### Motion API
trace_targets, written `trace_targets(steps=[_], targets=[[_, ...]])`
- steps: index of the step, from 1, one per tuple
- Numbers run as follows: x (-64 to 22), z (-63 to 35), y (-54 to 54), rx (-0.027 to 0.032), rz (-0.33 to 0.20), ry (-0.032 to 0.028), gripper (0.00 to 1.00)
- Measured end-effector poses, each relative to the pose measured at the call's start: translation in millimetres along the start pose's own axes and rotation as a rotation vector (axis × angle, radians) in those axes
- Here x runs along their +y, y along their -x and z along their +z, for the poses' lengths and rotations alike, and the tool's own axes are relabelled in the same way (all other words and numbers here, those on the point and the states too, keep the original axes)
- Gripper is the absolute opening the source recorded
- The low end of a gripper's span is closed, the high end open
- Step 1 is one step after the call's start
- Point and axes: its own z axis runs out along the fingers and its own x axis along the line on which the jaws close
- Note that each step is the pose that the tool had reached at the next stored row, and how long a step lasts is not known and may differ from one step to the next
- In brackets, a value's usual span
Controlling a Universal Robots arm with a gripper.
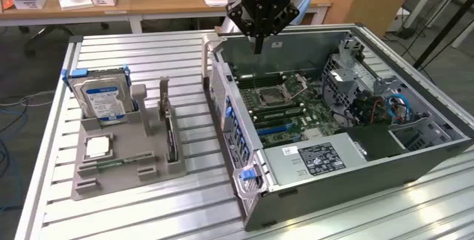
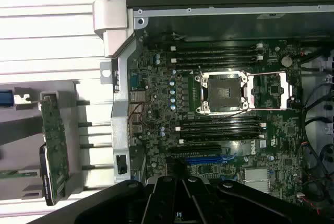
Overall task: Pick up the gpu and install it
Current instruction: 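Reach for the gpu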
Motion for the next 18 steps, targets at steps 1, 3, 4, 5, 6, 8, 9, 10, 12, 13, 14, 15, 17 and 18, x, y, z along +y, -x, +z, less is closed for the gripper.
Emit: trace_targets(steps=[1, 3, 4, 5, 6, 8, 9, 10, 12, 13, 14, 15, 17, 18], targets=[[0.0, 0.0, 0.0, 0.0000, 0.000, 0.0000, 0.11], [0.0, 0.1, 0.0, 0.0001, 0.000, 0.0000, 0.11], [0.0, 0.1, 0.0, 0.0000, 0.000, 0.0000, 0.11], [0.0, 0.1, 0.0, 0.0000, 0.000, 0.0000, 0.11], [0.0, 0.1, 0.0, 0.0000, 0.000, 0.0000, 0.11], [0.0, 0.1, 0.0, 0.0000, 0.000, 0.0000, 0.11], [0.0, 0.1, 0.0, 0.0000, 0.000, 0.0000, 0.11], [0.0, 0.1, 0.0, 0.0000, 0.000, 0.0000, 0.11], [0.0, 0.1, 0.0, 0.0000, 0.000, 0.0001, 0.11], [0.0, 0.1, -0.2, -0.0001, 0.000, 0.0001, 0.11], [-0.1, 0.2, -1.0, -0.0002, 0.000, 0.0002, 0.11], [-0.2, 0.1, -2.0, -0.0001, 0.000, 0.0001, 0.11], [-0.3, 0.0, -4.4, 0.0000, 0.000, 0.0000, 0.11], [-0.4, 0.0, -5.7, 0.0000, 0.000, 0.0000, 0.11]])
